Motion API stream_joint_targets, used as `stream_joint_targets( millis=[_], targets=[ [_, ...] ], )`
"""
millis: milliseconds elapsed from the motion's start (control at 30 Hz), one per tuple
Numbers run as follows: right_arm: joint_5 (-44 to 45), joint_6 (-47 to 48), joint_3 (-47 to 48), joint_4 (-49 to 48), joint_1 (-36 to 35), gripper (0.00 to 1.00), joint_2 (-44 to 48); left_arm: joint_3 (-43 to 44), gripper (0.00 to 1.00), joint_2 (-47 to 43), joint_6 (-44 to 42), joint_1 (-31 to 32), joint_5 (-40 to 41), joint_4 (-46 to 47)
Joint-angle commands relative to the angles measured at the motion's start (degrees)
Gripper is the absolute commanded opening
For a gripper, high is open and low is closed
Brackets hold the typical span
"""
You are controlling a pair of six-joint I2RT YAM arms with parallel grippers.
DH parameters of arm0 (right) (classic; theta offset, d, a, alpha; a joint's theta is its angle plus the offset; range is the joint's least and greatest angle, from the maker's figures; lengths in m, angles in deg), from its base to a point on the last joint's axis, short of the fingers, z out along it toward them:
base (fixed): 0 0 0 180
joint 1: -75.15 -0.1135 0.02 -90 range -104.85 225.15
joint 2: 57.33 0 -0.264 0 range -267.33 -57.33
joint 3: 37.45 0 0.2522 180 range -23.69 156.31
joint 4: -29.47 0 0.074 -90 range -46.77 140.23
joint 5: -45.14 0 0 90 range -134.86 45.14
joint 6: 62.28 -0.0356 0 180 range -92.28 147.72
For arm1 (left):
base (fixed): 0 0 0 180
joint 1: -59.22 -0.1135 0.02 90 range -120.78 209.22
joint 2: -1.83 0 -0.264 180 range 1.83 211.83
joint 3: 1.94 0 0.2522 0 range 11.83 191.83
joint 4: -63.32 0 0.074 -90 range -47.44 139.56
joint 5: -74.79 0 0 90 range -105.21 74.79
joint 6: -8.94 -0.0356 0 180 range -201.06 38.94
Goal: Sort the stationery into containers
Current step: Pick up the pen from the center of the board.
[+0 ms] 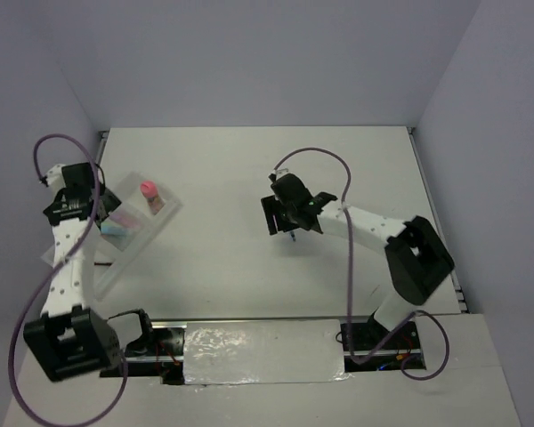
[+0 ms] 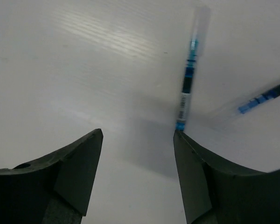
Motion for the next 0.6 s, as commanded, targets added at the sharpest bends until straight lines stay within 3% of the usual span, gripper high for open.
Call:
stream_joint_targets(
  millis=[0,200,300,400,567],
  targets=[
    [7.0,1.9,4.9,6.4,2.5,0.69,-8.3,-4.3,0.99,-11.6,-9.4,8.9,-16.2,9.6],
    [10.5,1.9,8.8,7.0,4.5,0.66,-14.0,-9.0,0.99,-16.6,-12.4,15.3,-19.5,8.9],
    [7.4,2.8,10.3,6.9,6.0,0.65,-15.1,-8.8,0.99,-16.8,-11.8,19.7,-18.1,8.6],
    [4.4,3.7,11.9,7.2,7.5,0.58,-17.6,-8.8,0.99,-16.9,-11.2,23.4,-17.5,8.1],
    [2.6,3.7,13.3,8.0,7.8,0.49,-21.0,-8.8,0.99,-17.7,-10.9,24.1,-16.3,7.8]
  ],
)
